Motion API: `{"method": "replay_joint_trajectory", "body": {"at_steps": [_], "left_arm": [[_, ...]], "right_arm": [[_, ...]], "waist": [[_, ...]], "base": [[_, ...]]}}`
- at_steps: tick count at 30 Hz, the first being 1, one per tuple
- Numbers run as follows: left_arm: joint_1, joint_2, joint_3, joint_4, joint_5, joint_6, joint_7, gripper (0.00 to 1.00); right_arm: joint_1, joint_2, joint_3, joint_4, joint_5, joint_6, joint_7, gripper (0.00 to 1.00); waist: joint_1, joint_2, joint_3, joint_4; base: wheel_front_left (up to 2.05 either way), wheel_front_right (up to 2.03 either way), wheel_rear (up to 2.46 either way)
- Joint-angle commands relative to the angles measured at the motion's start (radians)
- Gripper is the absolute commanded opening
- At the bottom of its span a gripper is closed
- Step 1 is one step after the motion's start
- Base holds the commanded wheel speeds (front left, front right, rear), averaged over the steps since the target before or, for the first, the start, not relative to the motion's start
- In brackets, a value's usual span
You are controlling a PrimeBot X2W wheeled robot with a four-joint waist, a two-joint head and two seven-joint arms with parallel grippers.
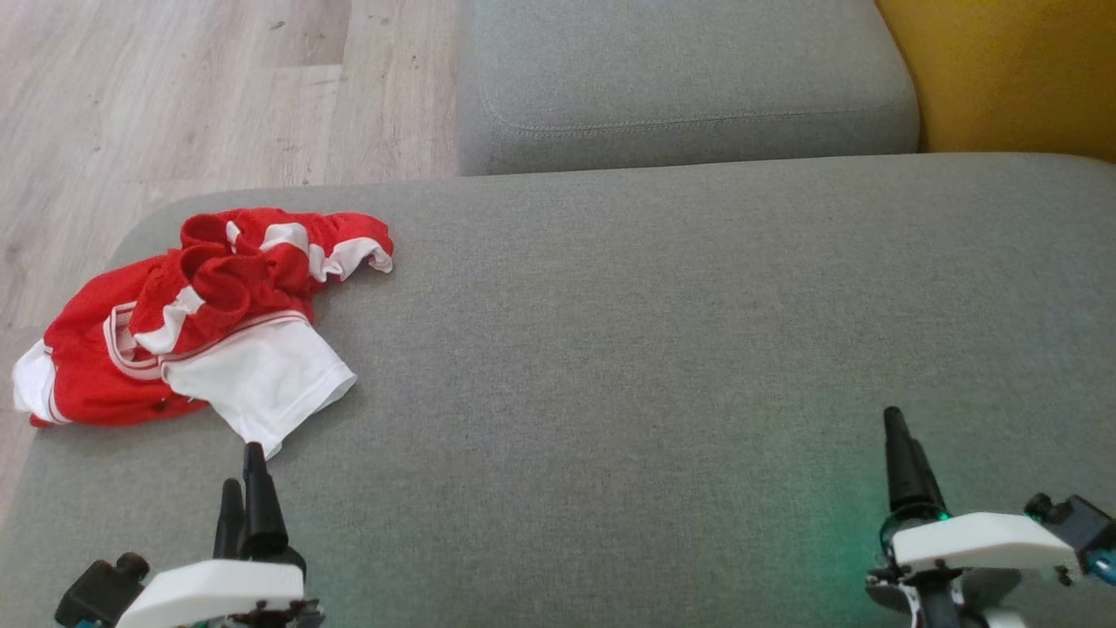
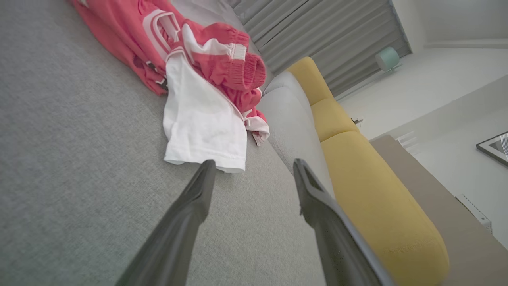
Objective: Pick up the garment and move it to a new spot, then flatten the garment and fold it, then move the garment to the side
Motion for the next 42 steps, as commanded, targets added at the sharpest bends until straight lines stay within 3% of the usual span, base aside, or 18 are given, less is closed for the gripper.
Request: {"method": "replay_joint_trajectory", "body": {"at_steps": [1,42], "left_arm": [[-0.017,0.009,0.002,-0.044,0.043,0.004,-0.015,1.00],[0.036,0.011,-0.057,-0.078,0.551,0.012,-0.132,1.00]], "right_arm": [[-0.019,-0.004,0.023,-0.026,-0.039,0.007,-0.016,1.00],[0.003,0.001,0.123,-0.035,-0.572,0.012,-0.128,1.00]], "waist": [[0.0000,0.0000,-0.002,0.002],[0.0000,0.0000,-0.054,0.003]], "base": [[0.00,0.00,0.00],[0.00,0.00,0.00]]}}
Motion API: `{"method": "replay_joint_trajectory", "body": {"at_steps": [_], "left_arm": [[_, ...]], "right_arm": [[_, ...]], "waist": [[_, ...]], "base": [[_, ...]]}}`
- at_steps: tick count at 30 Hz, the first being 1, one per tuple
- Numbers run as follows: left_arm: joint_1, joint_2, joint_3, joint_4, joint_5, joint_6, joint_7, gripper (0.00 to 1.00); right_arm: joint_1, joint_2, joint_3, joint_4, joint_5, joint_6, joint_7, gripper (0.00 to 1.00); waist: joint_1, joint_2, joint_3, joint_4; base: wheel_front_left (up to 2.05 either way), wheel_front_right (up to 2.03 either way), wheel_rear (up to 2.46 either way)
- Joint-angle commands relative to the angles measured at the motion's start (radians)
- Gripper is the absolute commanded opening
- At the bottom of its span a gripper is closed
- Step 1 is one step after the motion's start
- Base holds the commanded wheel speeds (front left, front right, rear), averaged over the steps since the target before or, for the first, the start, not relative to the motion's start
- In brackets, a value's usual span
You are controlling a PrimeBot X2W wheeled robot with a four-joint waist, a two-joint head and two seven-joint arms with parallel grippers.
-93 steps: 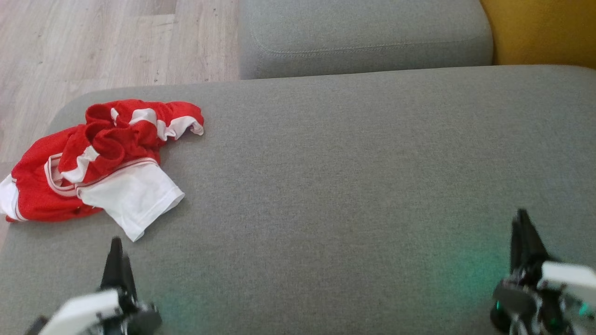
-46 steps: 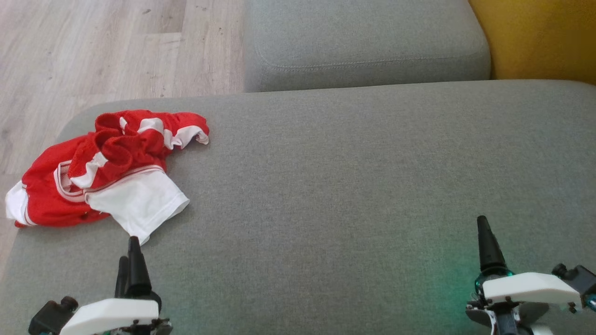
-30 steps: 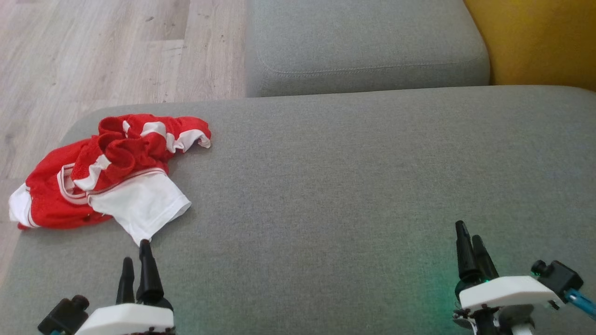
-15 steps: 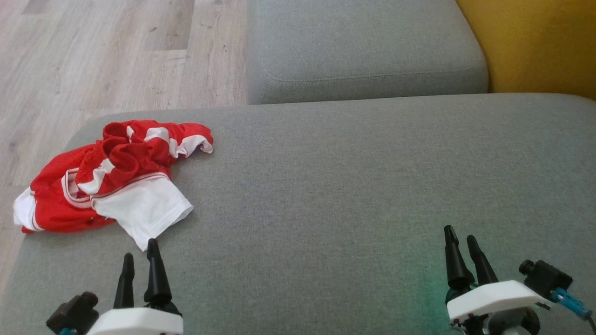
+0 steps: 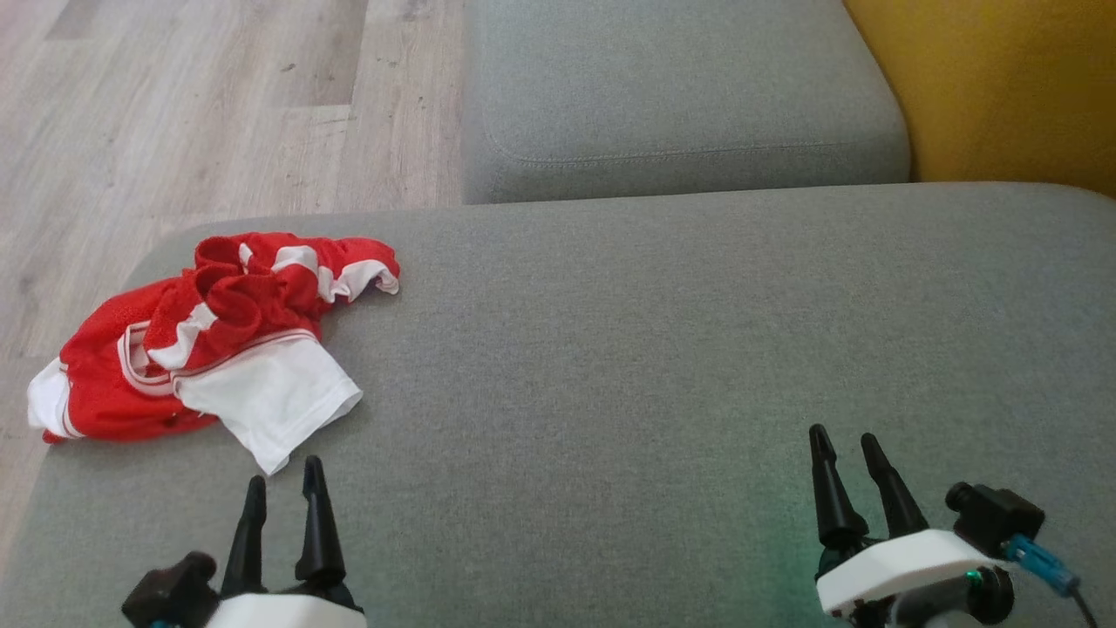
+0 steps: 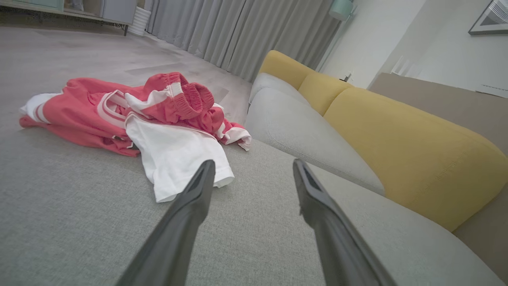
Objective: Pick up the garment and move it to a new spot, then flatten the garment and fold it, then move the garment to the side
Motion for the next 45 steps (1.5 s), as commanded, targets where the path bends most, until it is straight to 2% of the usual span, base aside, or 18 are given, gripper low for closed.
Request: {"method": "replay_joint_trajectory", "body": {"at_steps": [1,16,34,45], "left_arm": [[-0.029,0.008,0.012,-0.039,0.038,-0.003,-0.017,1.00],[-0.016,0.009,-0.001,-0.018,0.203,0.005,-0.057,1.00],[-0.003,0.009,0.004,0.035,0.384,0.041,-0.108,1.00],[-0.007,0.009,0.002,0.053,0.387,0.035,-0.110,1.00]], "right_arm": [[-0.018,-0.002,0.024,-0.040,-0.039,0.011,-0.021,1.00],[-0.003,0.000,0.030,-0.030,-0.191,0.013,-0.059,1.00],[0.012,0.002,0.033,-0.011,-0.417,0.015,-0.109,1.00],[0.014,0.002,0.023,-0.009,-0.420,0.015,-0.111,1.00]], "waist": [[0.0000,0.0000,-0.002,0.000],[-0.0001,0.0000,-0.018,0.003],[-0.0001,0.0000,-0.041,-0.004],[-0.0001,0.0000,-0.046,0.009]], "base": [[0.00,0.00,0.00],[0.00,0.00,0.00],[0.00,0.00,0.00],[0.00,0.00,0.00]]}}
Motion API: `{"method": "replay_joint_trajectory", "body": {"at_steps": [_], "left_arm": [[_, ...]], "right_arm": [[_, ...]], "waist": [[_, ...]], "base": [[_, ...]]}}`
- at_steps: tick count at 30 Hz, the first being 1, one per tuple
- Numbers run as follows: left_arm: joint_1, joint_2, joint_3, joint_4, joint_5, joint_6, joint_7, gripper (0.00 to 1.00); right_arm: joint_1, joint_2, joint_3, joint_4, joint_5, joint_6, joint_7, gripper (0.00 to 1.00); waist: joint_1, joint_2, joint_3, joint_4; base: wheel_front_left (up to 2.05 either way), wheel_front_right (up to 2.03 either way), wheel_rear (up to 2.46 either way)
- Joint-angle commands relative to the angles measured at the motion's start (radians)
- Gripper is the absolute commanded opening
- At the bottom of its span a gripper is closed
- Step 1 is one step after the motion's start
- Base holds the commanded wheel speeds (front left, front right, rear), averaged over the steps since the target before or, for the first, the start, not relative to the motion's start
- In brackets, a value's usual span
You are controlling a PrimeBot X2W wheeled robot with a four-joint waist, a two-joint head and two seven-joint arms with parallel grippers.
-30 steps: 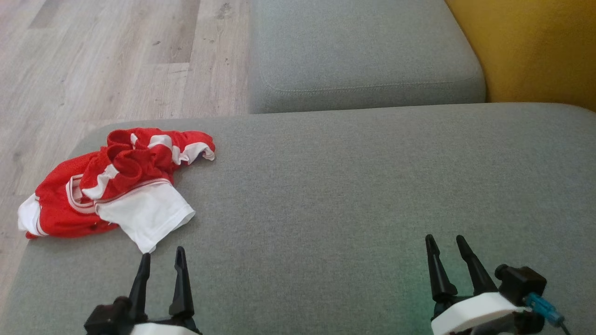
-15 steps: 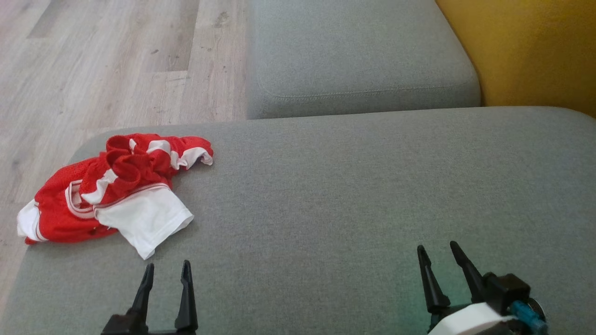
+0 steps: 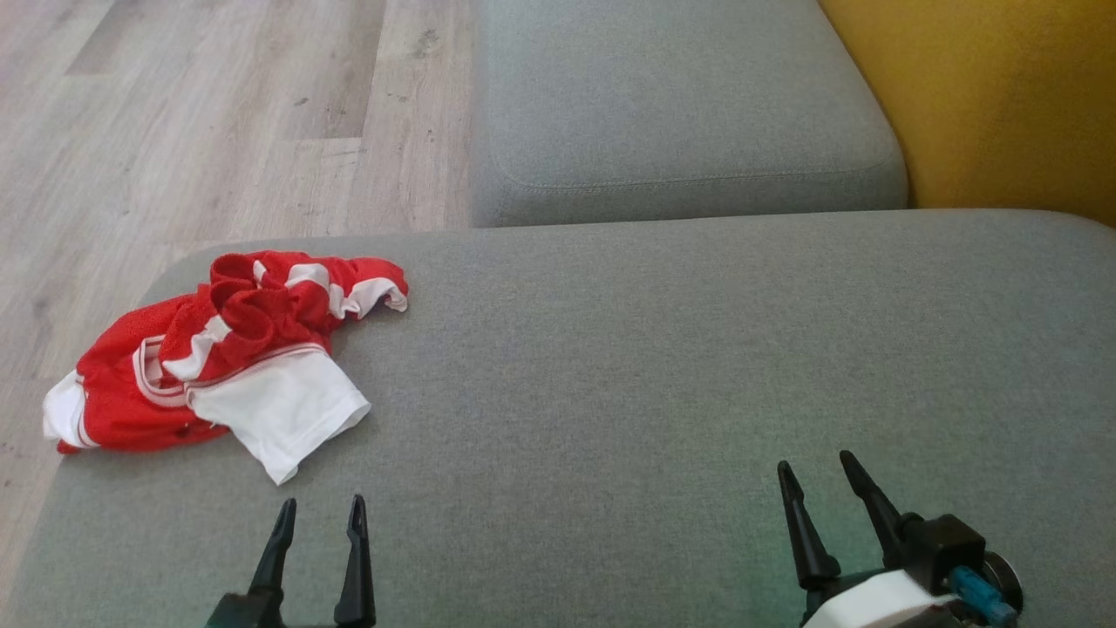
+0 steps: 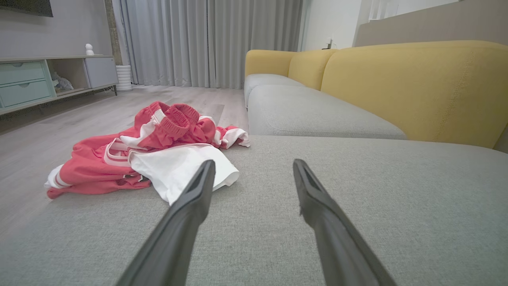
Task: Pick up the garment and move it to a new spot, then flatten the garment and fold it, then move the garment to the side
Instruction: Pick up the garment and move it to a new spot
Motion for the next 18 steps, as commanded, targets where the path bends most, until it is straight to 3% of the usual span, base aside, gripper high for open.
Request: {"method": "replay_joint_trajectory", "body": {"at_steps": [1,10,18], "left_arm": [[-0.036,0.007,0.025,-0.025,0.001,-0.002,-0.012,1.00],[-0.041,0.007,0.036,-0.012,0.014,-0.008,-0.012,1.00],[-0.063,0.007,0.053,-0.028,0.043,-0.014,-0.012,1.00]], "right_arm": [[-0.026,-0.002,0.018,-0.028,-0.001,0.008,-0.014,1.00],[-0.019,-0.002,0.018,-0.028,0.009,0.008,-0.014,1.00],[-0.022,-0.002,0.029,-0.036,0.027,0.008,-0.014,1.00]], "waist": [[0.0000,0.0000,0.000,0.002],[0.0000,0.0000,0.005,0.027],[0.0000,0.0000,0.035,0.168]], "base": [[0.00,0.00,0.00],[0.00,0.00,0.00],[0.00,0.00,0.00]]}}
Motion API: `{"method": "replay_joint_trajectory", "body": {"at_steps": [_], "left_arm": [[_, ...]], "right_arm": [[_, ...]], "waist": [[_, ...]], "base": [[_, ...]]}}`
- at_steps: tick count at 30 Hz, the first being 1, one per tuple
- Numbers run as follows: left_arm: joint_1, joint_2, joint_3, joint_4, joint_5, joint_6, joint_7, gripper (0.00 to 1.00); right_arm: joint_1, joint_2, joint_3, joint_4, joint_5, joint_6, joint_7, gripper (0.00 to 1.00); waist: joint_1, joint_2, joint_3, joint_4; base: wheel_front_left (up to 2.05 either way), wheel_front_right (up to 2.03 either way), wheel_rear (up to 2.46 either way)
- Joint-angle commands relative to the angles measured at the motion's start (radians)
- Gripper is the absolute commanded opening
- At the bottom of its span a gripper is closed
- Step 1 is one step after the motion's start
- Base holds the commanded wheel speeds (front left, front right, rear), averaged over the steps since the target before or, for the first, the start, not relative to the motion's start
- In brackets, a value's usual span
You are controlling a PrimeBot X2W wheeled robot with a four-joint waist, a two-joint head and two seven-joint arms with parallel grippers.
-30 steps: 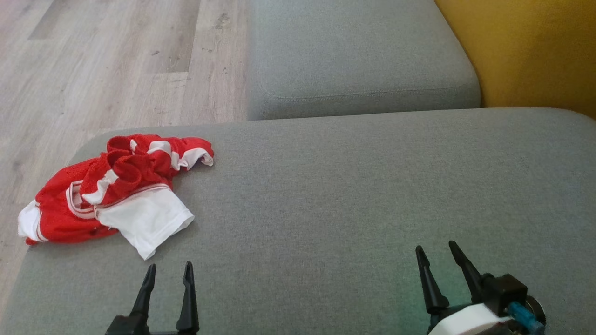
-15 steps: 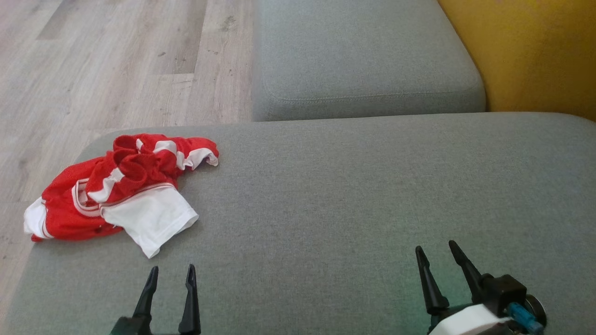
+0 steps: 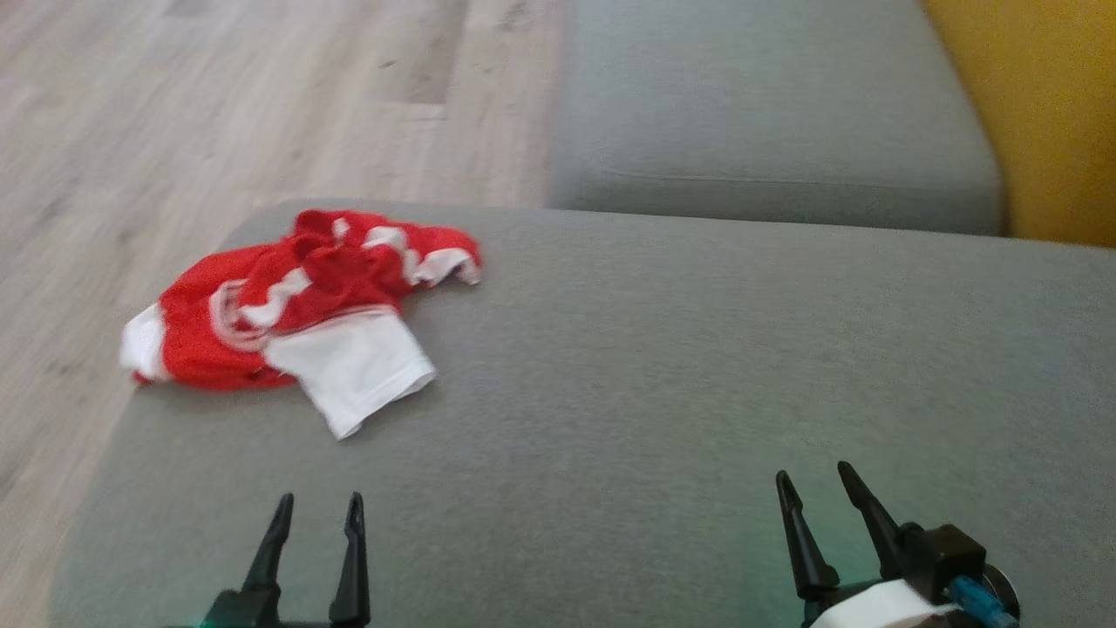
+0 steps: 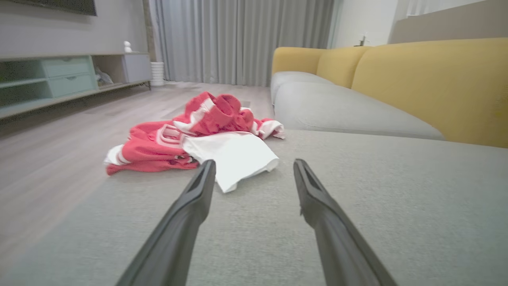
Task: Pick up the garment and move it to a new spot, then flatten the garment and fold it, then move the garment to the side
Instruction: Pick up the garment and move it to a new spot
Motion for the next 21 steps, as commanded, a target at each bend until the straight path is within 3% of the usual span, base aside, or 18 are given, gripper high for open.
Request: {"method": "replay_joint_trajectory", "body": {"at_steps": [1,12,21], "left_arm": [[-0.061,0.006,0.042,-0.045,0.019,-0.004,-0.012,1.00],[-0.057,0.007,0.095,-0.091,0.047,-0.004,-0.012,1.00],[-0.061,0.006,0.154,-0.165,0.014,0.003,-0.012,1.00]], "right_arm": [[-0.044,-0.003,0.025,-0.035,0.010,0.008,-0.014,1.00],[-0.083,-0.003,0.033,-0.034,0.032,0.008,-0.014,1.00],[-0.117,-0.003,0.052,-0.007,0.009,0.008,-0.014,1.00]], "waist": [[0.0000,0.0000,0.022,0.080],[0.0000,0.0000,0.060,0.323],[0.0000,0.0000,0.099,0.361]], "base": [[0.00,0.00,0.00],[0.00,0.00,0.00],[0.00,0.00,0.00]]}}
